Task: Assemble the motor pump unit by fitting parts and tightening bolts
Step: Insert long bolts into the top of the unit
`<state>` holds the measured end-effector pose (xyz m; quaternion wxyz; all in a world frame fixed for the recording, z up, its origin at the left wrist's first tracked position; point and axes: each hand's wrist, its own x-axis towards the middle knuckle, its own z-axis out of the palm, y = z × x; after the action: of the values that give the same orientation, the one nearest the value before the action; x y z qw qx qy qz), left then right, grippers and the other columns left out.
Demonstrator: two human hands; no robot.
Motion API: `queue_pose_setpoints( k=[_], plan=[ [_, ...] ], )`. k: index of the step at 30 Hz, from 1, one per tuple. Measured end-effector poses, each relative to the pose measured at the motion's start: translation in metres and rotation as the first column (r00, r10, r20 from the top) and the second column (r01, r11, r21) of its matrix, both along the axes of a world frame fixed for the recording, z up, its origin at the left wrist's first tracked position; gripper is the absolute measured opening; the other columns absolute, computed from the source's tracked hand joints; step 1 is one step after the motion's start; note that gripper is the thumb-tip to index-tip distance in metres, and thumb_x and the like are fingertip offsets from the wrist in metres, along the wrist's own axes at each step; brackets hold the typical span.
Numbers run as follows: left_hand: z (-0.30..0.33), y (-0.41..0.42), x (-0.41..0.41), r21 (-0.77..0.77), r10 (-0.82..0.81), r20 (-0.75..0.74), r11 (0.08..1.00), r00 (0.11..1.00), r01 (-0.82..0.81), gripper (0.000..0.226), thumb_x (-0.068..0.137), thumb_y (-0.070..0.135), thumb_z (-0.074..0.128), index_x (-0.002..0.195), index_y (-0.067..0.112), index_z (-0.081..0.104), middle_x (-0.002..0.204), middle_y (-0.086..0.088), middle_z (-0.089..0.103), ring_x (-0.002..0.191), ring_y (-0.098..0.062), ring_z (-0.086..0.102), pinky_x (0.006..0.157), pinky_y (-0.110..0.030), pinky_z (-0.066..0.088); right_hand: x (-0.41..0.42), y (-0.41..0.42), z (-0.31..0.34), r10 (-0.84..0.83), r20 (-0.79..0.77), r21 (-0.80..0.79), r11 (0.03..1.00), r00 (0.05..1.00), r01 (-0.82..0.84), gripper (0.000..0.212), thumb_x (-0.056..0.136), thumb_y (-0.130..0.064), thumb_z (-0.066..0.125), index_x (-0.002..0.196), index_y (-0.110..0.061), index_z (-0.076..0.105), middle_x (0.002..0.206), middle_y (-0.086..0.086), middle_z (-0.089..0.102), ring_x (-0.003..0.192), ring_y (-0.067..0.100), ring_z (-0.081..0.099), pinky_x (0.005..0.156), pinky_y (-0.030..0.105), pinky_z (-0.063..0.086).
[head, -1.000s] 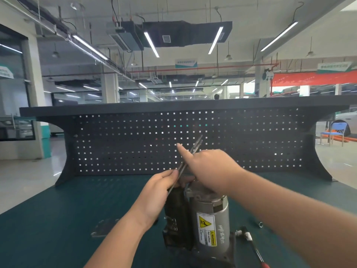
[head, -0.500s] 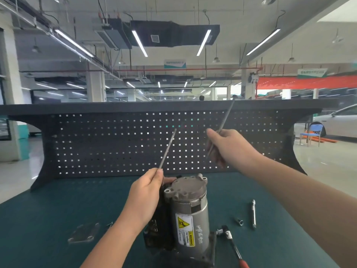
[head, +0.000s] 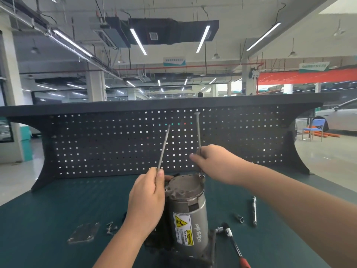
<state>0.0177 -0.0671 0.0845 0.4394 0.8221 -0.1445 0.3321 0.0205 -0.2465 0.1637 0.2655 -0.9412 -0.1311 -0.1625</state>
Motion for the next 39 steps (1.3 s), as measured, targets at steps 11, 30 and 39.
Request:
queue_pose_setpoints(
  k=[11,30,39],
  plan=[
    [0.001,0.003,0.0,0.137,0.052,-0.001,0.989,0.999,-0.052,0.036,0.101,0.037,0.03,0.093,0.022,0.062,0.088,0.013,0.062,0.09,-0.001,0.05,0.07,-0.01,0.034,-0.028,0.021,0.024,-0.082,0.311,0.303,0.953,0.947,-0.018,0.043,0.088,-0.06,0.051,0.107,-0.023,0.04,0.072,-0.009,0.053,0.057,0.005,0.055,0.048,0.026,0.038],
    [0.01,0.03,-0.009,-0.143,-0.442,-0.27,0.897,0.855,0.418,0.062,0.058,0.091,0.05,0.104,0.049,0.056,0.128,0.033,0.052,0.112,0.021,0.048,0.086,-0.006,0.039,-0.04,0.032,0.029,0.095,0.725,-0.06,0.995,0.683,-0.075,0.027,0.102,-0.031,0.041,0.079,-0.018,0.034,0.055,-0.009,0.042,0.051,0.024,0.049,0.049,0.037,0.033],
    [0.01,0.025,-0.013,0.065,-0.238,-0.257,0.963,0.937,0.263,0.054,0.057,0.056,0.084,0.105,0.045,0.063,0.113,0.02,0.052,0.1,0.009,0.052,0.077,-0.008,0.038,-0.04,0.06,0.013,0.134,0.321,0.246,0.944,0.937,-0.22,0.029,0.102,-0.033,0.04,0.09,-0.01,0.053,0.068,0.01,0.064,0.063,0.028,0.061,0.062,0.036,0.048]
  ],
)
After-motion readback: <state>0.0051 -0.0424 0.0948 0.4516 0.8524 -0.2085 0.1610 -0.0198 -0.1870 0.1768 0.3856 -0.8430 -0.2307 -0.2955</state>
